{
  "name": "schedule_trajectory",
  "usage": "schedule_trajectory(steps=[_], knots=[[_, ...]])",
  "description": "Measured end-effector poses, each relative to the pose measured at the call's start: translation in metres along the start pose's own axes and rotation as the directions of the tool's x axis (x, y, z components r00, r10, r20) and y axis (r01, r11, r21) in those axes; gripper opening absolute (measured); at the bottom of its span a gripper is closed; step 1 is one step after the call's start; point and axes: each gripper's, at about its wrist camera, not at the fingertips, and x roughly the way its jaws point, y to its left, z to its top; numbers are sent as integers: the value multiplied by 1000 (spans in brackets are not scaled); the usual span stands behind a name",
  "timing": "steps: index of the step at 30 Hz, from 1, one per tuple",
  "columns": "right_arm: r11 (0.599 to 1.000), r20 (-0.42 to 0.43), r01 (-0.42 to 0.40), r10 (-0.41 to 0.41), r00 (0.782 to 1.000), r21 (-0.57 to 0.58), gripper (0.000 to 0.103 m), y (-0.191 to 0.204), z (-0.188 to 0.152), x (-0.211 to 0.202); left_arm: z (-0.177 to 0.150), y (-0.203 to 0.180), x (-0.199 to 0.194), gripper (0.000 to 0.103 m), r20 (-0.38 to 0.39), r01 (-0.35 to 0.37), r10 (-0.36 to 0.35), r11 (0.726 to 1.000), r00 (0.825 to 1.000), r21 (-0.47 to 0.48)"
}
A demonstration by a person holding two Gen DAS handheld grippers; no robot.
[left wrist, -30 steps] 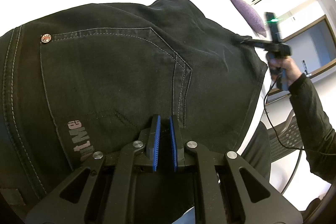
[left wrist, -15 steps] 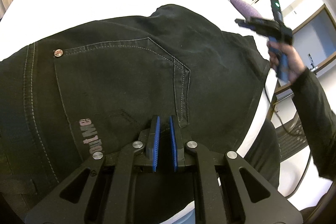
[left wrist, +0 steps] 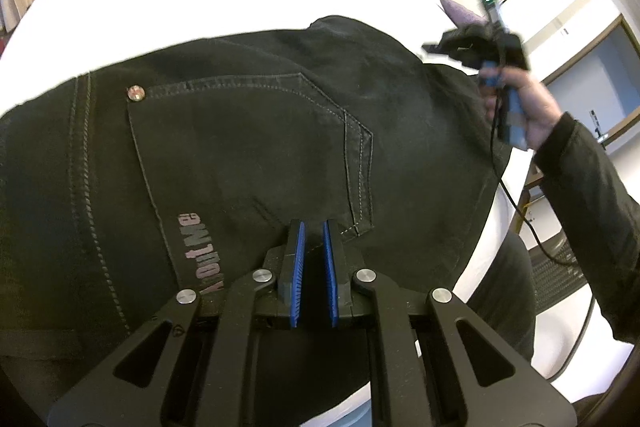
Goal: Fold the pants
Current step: 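Move the right tool back to the jeans waistband beside the left tool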
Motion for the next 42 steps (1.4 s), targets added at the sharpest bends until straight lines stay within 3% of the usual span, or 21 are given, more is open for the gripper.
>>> schedule_trajectory(steps=[2, 4, 5, 6, 8, 9, 11, 14, 15, 16, 17, 19, 23, 25, 26, 28, 30, 32, 37, 41, 42], knots=[[976, -22, -218, 218, 976, -14, 10, 22, -7, -16, -1, -2, -4, 9, 15, 16, -16, 1000, 1000, 2], [921, -148, -384, 371, 917, -72, 10, 55, -24, -12, 0, -2, -3, 9, 15, 21, -21, 1000, 1000, 7], [884, -228, -453, 420, 878, -115, 10, 79, -38, -6, 1, -1, -2, 9, 10, 19, -20, 1000, 1000, 7], [865, -275, -486, 439, 855, -128, 10, 86, -50, 2, 2, -2, -1, 9, 10, 22, -22, 1000, 1000, 5], [862, -358, -493, 425, 831, -121, 10, 105, -77, 23, 2, -3, -2, 9, 14, 23, -23, 1000, 1000, 7], [890, -369, -444, 380, 848, -104, 0, 106, -79, 44, 2, -4, -1, 9, 9, 17, -17, 1000, 1000, 12], [894, -310, -448, 429, 849, 11, 0, 92, -51, 78, -1, -1, 8, 9, -36, 13, -13, 1000, 999, 8], [919, -148, -357, 381, 913, 164, 0, 74, -50, 77, -4, 8, 10, 9, -31, 48, -50, 997, 998, -54], [939, -84, -288, 308, 948, 191, 11, 65, -56, 59, -4, 8, 9, 9, -32, 49, -51, 997, 998, -58], [940, -48, -276, 291, 956, 200, 16, 56, -58, 43, -2, 6, 7, 9, -32, 34, -35, 998, 999, -50], [929, -17, -310, 320, 947, 202, 23, 54, -56, 32, 0, 5, 4, 9, -29, 18, -19, 999, 999, -38], [909, 13, -374, 378, 926, 181, 28, 46, -64, 10, 9, -2, -5, 9, -1, 43, -43, 999, 999, -20], [873, -103, -452, 474, 875, 182, 34, 25, -109, -9, 60, -25, 13, 9, 30, 113, -114, 993, 993, 39], [879, -161, -437, 467, 869, 191, 34, 29, -127, 2, 82, -42, 34, 9, 25, 152, -155, 984, 988, 96], [866, -144, -452, 486, 862, 215, 26, 21, -138, 5, 97, -54, 56, 9, 3, 199, -201, 973, 980, 118], [826, -100, -476, 524, 846, 302, 12, -13, -134, 5, 110, -63, 88, 9, -34, 210, -207, 970, 978, 125], [813, -66, -445, 503, 862, 375, 0, -44, -129, 4, 113, -63, 125, 9, -107, 153, -141, 982, 984, 110], [813, -17, -423, 468, 883, 401, 0, -78, -118, -1, 108, -55, 133, 9, -110, 157, -147, 983, 983, 92], [802, 84, -362, 369, 926, 475, 0, -150, -93, -9, 92, -32, 114, 9, -86, 152, -146, 986, 986, 71], [789, 167, -303, 253, 953, 534, 0, -200, -80, -26, 70, -11, 94, 9, -66, 157, -155, 987, 986, 20], [794, 183, -260, 189, 965, 550, 0, -213, -77, -34, 62, -7, 87, 9, -55, 159, -158, 987, 986, 13]])
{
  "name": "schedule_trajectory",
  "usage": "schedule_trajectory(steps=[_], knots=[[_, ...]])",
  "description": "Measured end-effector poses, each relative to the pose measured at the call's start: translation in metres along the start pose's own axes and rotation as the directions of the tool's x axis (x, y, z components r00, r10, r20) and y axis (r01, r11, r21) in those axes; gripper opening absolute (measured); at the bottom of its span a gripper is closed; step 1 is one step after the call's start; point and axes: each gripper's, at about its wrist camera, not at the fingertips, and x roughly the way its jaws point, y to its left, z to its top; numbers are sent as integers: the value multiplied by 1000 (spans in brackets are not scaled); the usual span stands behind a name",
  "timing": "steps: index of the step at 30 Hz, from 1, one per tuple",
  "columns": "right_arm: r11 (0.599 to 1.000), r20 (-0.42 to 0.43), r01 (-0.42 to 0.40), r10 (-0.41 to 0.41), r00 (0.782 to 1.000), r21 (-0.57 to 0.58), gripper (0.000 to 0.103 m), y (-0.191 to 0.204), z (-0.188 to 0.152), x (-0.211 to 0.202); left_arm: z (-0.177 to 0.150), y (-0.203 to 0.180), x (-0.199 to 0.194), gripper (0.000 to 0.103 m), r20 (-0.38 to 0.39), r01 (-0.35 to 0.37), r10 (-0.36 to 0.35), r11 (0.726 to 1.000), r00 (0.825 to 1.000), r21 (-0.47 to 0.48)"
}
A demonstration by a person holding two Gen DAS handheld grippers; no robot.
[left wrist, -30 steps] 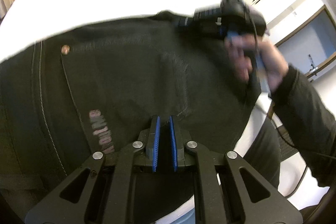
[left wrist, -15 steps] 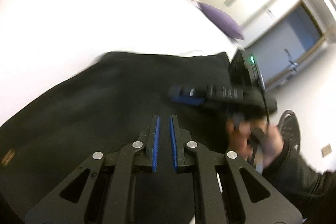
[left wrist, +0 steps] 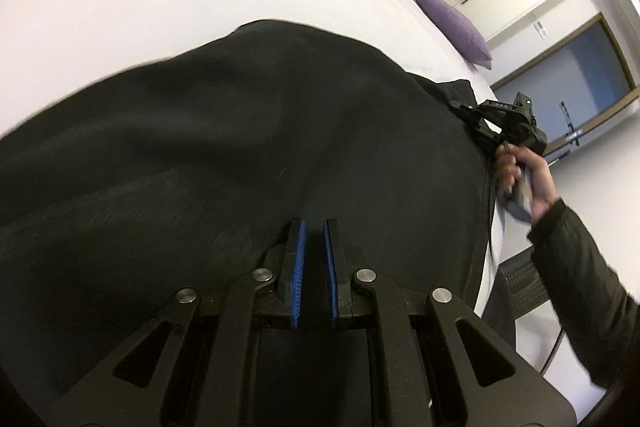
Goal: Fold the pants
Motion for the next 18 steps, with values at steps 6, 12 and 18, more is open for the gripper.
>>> schedule_trajectory(steps=[6, 12, 18], knots=[[987, 201, 88, -114, 973, 133, 3, -49, 26, -63, -41, 10, -32, 9, 64, -4, 4, 1000, 998, -1], [999, 141, -27, 32, 989, -38, 40, -6, -26, -95, -46, -15, -54, 9, 74, -28, 28, 1000, 997, 2], [969, -201, -164, 127, 971, -183, 35, 62, -157, -31, 22, -60, -12, 9, 85, 75, -83, 993, 993, 95]])
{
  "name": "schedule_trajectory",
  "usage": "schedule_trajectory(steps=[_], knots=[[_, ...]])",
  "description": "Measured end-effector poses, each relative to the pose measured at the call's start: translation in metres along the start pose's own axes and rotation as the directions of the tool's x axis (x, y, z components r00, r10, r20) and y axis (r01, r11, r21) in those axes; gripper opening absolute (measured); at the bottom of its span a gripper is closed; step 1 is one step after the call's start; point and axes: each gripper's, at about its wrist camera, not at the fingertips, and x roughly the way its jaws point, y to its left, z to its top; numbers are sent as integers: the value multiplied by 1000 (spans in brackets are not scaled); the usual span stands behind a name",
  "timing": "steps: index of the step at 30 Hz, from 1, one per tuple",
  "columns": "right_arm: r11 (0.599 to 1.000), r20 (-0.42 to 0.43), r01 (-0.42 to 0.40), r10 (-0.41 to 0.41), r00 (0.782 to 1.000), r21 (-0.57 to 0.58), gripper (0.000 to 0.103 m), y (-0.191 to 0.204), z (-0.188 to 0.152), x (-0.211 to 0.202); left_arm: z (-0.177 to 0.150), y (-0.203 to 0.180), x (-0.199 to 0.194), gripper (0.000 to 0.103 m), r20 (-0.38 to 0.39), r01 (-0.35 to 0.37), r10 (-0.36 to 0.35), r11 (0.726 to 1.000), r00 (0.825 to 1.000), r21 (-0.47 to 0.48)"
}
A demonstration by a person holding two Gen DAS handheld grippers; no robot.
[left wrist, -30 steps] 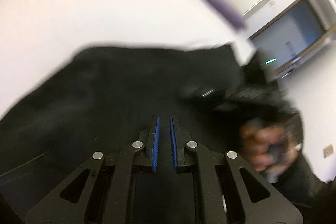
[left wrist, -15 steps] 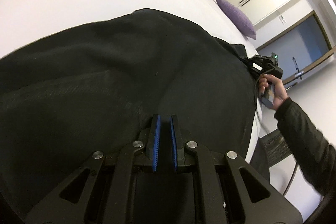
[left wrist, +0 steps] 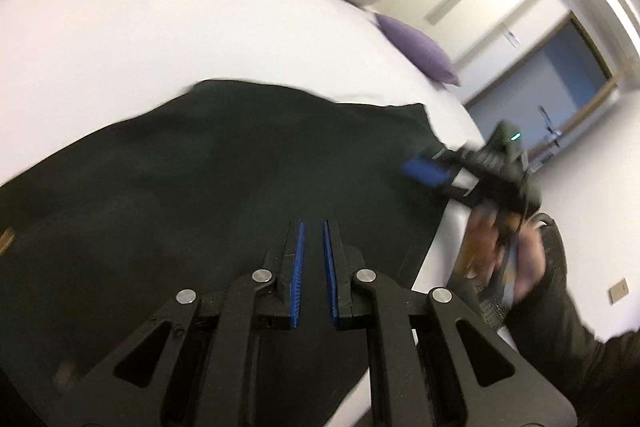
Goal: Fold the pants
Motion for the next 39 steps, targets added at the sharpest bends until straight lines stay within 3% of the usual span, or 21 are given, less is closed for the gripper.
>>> schedule_trajectory(steps=[1, 3, 5, 8, 11, 14, 16, 17, 18, 20, 22, 25, 28, 29, 39], knots=[[1000, -5, 0, 0, 1000, 15, 30, -2, -7, 9, 5, -1, 14, 9, -23, 19, -19, 1000, 1000, -2], [1000, -4, 12, -12, 1000, 28, 7, -6, -7, 19, 10, -5, 54, 9, -113, 16, -18, 1000, 993, -22], [998, -8, 5, -4, 1000, 63, 0, -21, 2, 15, 3, -7, 80, 9, -165, -25, 22, 1000, 986, -14], [989, 57, -4, -4, 998, 147, 0, -61, 30, -5, -7, 9, 72, 9, -143, 24, -34, 997, 989, -73], [979, 157, 34, -67, 985, 199, 0, -103, 69, -50, -22, 18, 57, 9, -133, 17, -27, 997, 991, -79], [961, 275, 137, -203, 940, 242, 0, -119, 89, -80, -40, 22, 48, 9, -124, 6, -16, 997, 992, -81], [940, 340, 157, -261, 904, 303, 26, -126, 91, -106, -48, 19, 45, 9, -111, -1, -9, 996, 994, -86], [937, 399, 112, -246, 883, 330, 57, -128, 86, -126, -53, 20, 39, 9, -100, -12, 3, 996, 995, -87], [941, 430, 77, -222, 875, 330, 74, -128, 81, -136, -57, 21, 34, 9, -91, -19, 11, 996, 996, -88], [944, 470, 66, -220, 854, 323, 83, -114, 72, -149, -59, 15, 39, 9, -78, -26, 18, 994, 997, -103], [952, 461, 68, -206, 863, 298, 82, -106, 60, -156, -57, 4, 44, 9, -68, -26, 19, 994, 997, -102], [944, 414, 50, -191, 890, 327, 72, -106, 46, -152, -49, -6, 49, 9, -40, -45, 41, 995, 998, -90], [916, 385, -4, -165, 908, 401, 71, -136, 35, -155, -53, 3, 41, 9, -57, -66, 59, 988, 997, -136], [904, 367, 9, -183, 912, 428, 67, -147, 35, -157, -54, 6, 41, 9, -50, -50, 43, 987, 998, -155], [864, 403, -162, -52, 914, 477, 62, -182, 56, -151, -62, 25, 33, 9, -46, -35, 27, 984, 999, -172]])
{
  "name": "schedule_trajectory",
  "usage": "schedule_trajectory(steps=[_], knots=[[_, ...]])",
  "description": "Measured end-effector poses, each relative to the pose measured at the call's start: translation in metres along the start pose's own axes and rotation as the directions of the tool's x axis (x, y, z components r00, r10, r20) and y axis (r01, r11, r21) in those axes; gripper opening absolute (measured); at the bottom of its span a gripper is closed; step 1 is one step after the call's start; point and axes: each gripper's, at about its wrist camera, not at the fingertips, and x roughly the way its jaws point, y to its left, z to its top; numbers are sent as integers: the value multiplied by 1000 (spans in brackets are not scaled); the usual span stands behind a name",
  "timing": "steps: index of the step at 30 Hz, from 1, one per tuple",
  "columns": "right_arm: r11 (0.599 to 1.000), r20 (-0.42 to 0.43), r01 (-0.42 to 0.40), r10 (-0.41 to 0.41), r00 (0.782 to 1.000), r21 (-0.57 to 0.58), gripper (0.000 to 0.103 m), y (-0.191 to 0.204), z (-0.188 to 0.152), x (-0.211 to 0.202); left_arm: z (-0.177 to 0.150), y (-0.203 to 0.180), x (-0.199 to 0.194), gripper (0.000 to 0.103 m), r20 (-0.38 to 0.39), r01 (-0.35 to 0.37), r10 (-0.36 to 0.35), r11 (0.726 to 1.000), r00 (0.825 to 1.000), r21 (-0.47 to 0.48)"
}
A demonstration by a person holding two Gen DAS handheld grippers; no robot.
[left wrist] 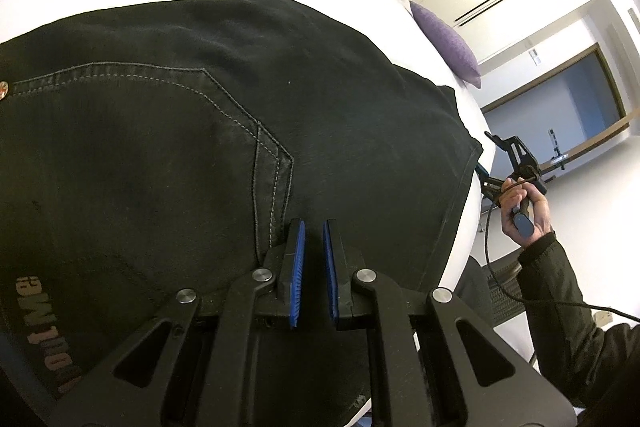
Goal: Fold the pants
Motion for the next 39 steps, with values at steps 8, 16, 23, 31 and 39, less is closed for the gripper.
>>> schedule_trajectory(steps=[8, 16, 23, 31, 39], knots=[[999, -33, -2, 1, 999, -43, 40, 12, 10, 18, 0, -2, 3, 9, -3, -1, 1, 1000, 1000, 4], [990, -20, 51, -54, 998, -134, 7, 18, 0, 25, 1, 1, 2, 9, -4, 6, -6, 1000, 1000, -3], [797, 47, 212, -225, 973, -566, 6, 106, -55, 21, 1, 2, 2, 9, -3, 7, -7, 1000, 1000, -10], [-139, 292, 256, -435, 852, -957, 6, 153, -234, 63, 3, 0, -1, 9, -10, -10, 10, 1000, 1000, -22], [-280, 351, 241, -465, 813, -929, 6, 123, -250, 79, 18, -18, -6, 9, -9, 26, -26, 998, 1000, -52]])
